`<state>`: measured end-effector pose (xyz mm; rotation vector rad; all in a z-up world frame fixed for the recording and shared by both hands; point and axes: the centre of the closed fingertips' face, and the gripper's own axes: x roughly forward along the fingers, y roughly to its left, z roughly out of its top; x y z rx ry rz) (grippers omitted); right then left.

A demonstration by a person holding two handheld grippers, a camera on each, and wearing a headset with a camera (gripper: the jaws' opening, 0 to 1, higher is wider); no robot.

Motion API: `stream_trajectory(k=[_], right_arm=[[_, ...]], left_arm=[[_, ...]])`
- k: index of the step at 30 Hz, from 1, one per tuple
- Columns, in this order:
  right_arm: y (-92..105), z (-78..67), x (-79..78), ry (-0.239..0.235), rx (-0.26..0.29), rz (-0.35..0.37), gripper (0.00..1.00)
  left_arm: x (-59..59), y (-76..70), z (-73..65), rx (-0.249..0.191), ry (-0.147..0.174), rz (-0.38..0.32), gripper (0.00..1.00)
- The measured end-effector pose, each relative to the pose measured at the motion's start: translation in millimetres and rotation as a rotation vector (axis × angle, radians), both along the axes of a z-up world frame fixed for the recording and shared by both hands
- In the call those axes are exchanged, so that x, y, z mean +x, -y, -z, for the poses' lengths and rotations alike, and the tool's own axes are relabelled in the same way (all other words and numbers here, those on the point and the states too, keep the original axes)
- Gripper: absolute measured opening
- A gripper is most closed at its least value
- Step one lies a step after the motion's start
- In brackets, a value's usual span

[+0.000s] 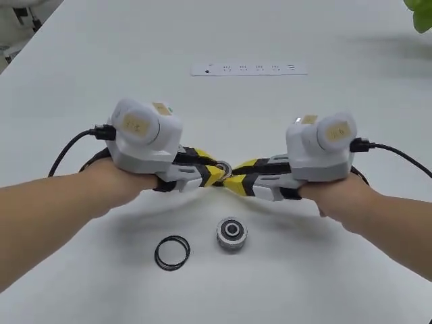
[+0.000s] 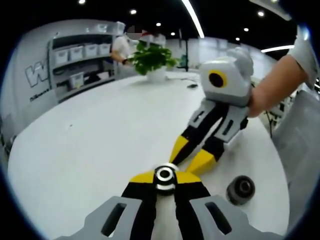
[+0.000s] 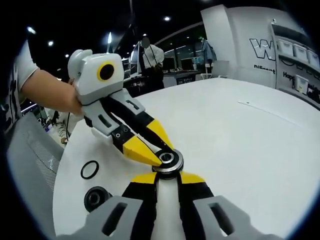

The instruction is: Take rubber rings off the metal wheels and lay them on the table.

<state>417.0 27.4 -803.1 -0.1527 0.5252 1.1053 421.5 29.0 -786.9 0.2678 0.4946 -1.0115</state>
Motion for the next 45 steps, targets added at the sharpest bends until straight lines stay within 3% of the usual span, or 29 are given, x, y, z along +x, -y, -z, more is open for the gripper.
stream_trajectory(k=[16, 20, 25, 30, 45], right_arm=[[5.1, -4.0, -3.5, -0.014, -0.003, 0.052, 0.00], [6.8, -4.4, -4.6, -0.056, 0.023, 0.080, 0.00], [11.7, -4.9, -1.9, -0.137, 0.092, 0.147, 0.00], [12.4, -12.1, 4.5, -0.174, 0.154, 0.195, 0.00], [6.9, -14.7, 1.6, -0.155, 0.134, 0.207, 0.00]], left_arm=[[-1.9, -1.1, 0.1, 0.016, 0.010, -0.017, 0.12], [-3.3, -0.6, 0.1, 0.021, 0.013, -0.022, 0.12], [-4.7, -0.5, 0.4, 0.019, 0.016, -0.026, 0.12], [-4.9, -0.4, 0.8, 0.025, 0.026, -0.030, 0.12], [-3.4, -1.4, 1.9, 0.035, 0.041, -0.039, 0.11]])
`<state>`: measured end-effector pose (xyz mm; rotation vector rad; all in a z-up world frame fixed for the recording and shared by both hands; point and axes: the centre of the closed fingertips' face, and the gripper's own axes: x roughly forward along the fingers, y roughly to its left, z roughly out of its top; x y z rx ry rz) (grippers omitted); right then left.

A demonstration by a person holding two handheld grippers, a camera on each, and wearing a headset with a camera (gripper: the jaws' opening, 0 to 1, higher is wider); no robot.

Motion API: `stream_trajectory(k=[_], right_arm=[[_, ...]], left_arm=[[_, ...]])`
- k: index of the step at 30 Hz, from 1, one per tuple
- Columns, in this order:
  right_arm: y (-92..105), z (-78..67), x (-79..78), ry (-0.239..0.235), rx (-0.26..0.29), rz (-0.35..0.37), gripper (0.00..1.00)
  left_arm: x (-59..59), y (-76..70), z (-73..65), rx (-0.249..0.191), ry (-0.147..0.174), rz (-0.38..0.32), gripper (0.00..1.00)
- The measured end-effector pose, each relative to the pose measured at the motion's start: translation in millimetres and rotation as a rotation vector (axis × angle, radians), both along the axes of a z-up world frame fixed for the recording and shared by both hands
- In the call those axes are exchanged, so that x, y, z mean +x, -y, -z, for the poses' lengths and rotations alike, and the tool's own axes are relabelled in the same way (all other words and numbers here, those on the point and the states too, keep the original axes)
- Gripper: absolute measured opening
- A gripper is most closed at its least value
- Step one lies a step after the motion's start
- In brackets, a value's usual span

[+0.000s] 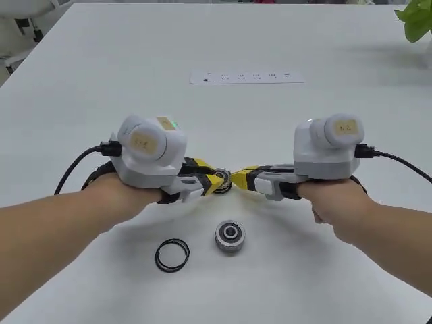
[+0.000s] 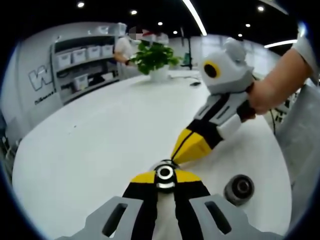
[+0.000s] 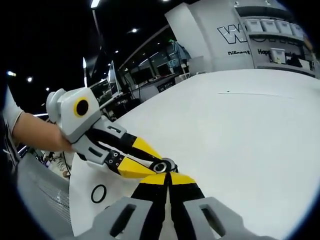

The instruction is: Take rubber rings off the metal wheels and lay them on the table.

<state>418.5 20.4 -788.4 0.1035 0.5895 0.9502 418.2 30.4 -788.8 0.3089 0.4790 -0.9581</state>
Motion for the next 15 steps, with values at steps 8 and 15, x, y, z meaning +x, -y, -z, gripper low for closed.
stream_trajectory(k=[8, 15], right_arm=[[-0.7, -0.4, 0.9, 0.015, -0.006, -0.010, 0.00], [-2.6, -2.2, -0.3, 0.011, 0.012, -0.008, 0.00]], left_arm=[[-1.7, 1.6, -0.8, 0.014, 0.011, 0.001, 0.11], [-2.4, 1.9, -0.8, 0.019, 0.016, 0.000, 0.11]])
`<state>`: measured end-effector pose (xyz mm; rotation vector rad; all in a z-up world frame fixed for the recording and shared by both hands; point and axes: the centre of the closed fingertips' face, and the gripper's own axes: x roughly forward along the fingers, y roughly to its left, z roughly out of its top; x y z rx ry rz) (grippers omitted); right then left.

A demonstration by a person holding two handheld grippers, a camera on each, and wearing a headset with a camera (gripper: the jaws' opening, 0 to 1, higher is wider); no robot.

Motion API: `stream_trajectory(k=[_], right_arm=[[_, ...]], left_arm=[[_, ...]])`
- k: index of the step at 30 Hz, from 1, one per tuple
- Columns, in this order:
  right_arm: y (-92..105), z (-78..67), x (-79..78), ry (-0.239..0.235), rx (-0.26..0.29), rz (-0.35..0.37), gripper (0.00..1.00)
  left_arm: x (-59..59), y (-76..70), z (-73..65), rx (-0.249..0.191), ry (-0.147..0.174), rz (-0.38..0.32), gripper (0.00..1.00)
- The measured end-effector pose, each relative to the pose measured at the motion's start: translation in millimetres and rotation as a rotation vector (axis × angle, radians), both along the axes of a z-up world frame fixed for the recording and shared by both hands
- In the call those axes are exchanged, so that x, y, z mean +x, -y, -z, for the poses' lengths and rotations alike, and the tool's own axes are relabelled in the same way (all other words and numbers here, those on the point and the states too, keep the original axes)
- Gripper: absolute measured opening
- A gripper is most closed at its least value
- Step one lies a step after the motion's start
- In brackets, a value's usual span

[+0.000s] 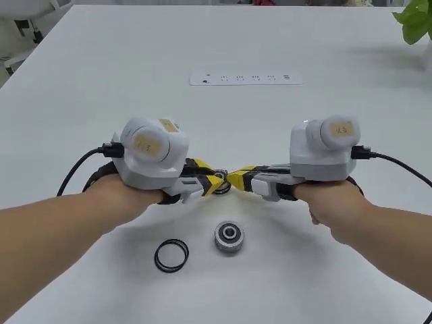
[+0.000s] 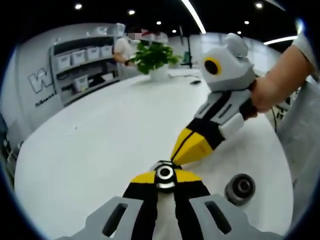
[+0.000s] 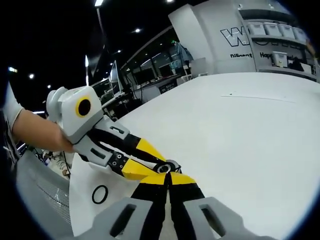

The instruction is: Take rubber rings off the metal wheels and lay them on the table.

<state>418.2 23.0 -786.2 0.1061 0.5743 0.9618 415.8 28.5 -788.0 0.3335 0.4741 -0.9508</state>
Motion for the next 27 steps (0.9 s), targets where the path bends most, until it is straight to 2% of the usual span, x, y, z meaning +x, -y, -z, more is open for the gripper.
stream_trajectory(k=[10, 17, 19, 27], right_arm=[[-2.7, -2.4, -1.1, 0.005, 0.017, -0.009, 0.00], [-8.7, -7.5, -9.7, 0.002, 0.042, -0.026, 0.00], [-9.6, -8.1, -11.7, 0.010, 0.032, -0.031, 0.00], [1.0, -7.4, -6.4, -0.002, 0.031, 0.011, 0.00]], left_arm=[[0.3, -0.2, 0.1, -0.011, -0.002, -0.005, 0.11], [0.3, -0.6, -0.9, -0.014, 0.000, -0.010, 0.11], [0.0, -0.5, -1.1, -0.012, 0.002, -0.009, 0.11], [0.2, -0.4, -1.0, -0.006, -0.003, -0.019, 0.12]])
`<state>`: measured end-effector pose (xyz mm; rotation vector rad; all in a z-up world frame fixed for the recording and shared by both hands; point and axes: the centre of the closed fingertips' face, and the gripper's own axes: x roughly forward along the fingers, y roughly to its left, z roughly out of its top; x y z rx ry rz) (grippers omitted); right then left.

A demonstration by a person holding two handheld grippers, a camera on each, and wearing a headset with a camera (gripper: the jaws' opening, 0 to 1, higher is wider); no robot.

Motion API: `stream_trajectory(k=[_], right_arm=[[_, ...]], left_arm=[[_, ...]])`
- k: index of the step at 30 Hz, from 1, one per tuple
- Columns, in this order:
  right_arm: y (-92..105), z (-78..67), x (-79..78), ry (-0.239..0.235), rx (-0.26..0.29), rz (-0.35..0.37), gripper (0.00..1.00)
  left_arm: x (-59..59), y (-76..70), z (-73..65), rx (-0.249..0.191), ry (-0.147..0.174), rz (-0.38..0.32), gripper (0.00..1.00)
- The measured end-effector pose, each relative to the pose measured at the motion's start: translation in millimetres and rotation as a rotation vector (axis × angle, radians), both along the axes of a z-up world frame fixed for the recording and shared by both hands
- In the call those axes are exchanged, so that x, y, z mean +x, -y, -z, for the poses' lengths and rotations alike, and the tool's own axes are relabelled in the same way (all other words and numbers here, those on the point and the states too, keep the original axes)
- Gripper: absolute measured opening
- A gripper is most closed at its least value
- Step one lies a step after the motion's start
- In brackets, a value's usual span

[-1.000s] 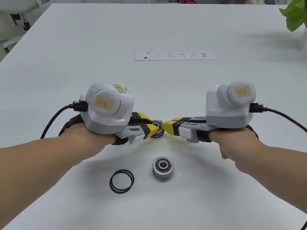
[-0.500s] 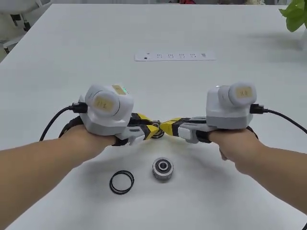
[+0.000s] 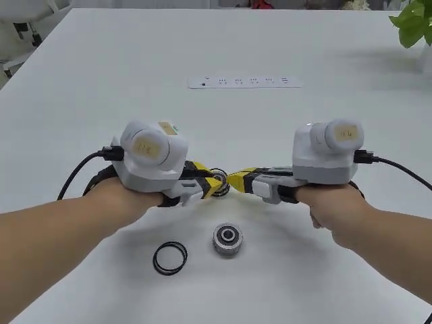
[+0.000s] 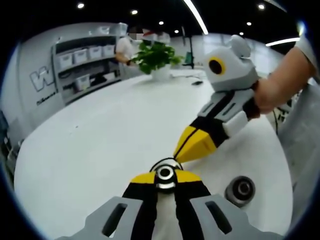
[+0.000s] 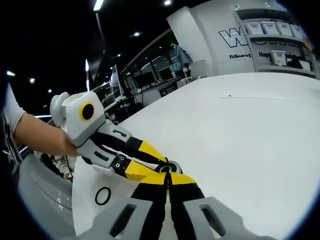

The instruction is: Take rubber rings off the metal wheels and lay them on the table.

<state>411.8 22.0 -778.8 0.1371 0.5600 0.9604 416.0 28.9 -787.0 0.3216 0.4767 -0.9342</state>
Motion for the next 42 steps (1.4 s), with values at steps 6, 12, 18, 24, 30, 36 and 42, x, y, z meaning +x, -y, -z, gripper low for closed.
stream_trajectory(k=[6, 12, 18, 24, 30, 36, 42], right_arm=[[0.5, 0.3, 0.2, -0.016, 0.012, 0.012, 0.00], [0.5, -1.7, 2.2, -0.024, 0.024, 0.015, 0.00], [1.2, -6.1, 2.8, -0.026, 0.038, 0.018, 0.00], [0.8, -10.7, -1.3, -0.032, 0.047, 0.015, 0.00], [-1.2, -16.2, -4.3, -0.033, 0.054, 0.003, 0.00], [-6.6, -26.6, -6.3, -0.030, 0.068, -0.011, 0.00], [-12.9, -31.9, -10.4, -0.035, 0.076, -0.032, 0.00]], left_arm=[[-1.7, -2.0, -0.7, -0.007, -0.017, 0.001, 0.14], [-3.0, -5.9, -8.0, -0.017, -0.009, 0.009, 0.20], [-5.3, -10.5, -20.0, -0.070, -0.022, 0.003, 0.27], [-12.7, -15.0, -32.3, -0.108, -0.027, 0.022, 0.37], [-22.8, -19.9, -40.6, -0.102, -0.007, 0.059, 0.46], [-29.6, -21.1, -53.1, -0.145, -0.009, 0.077, 0.60], [-34.7, -30.0, -58.8, -0.152, -0.008, 0.080, 0.66]])
